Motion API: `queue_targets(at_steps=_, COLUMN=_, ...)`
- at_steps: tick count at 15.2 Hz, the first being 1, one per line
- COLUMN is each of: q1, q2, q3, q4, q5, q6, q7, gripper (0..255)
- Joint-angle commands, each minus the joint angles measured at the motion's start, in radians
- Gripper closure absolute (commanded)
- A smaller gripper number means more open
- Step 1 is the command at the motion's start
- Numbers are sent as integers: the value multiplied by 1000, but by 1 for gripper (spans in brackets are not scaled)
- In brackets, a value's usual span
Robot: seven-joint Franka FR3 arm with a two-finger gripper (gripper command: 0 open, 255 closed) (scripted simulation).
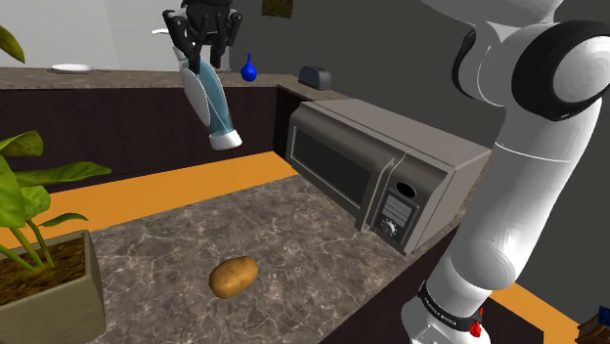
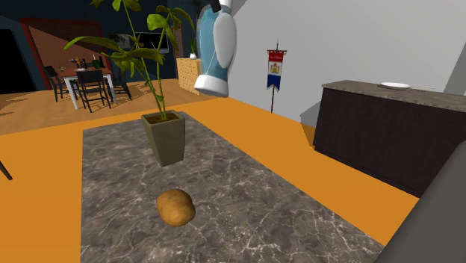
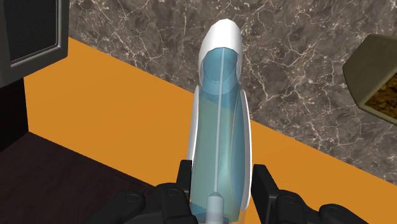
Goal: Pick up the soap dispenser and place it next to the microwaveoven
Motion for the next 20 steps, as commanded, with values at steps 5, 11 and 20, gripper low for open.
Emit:
queue_targets(at_steps=5, q1=56, q2=76, q3=12, q4=171, q5=-66, q6=-119, q7=-3, gripper=255)
queue_targets(at_steps=11, q1=175, q2=192, q3=10, q4=417, q5=-178, q6=-272, q7=-18, gripper=255)
queue_targets(at_steps=20, q1=-147, q2=-168, q3=-21, q4=40, q5=150, q6=-119, q7=-175, gripper=255)
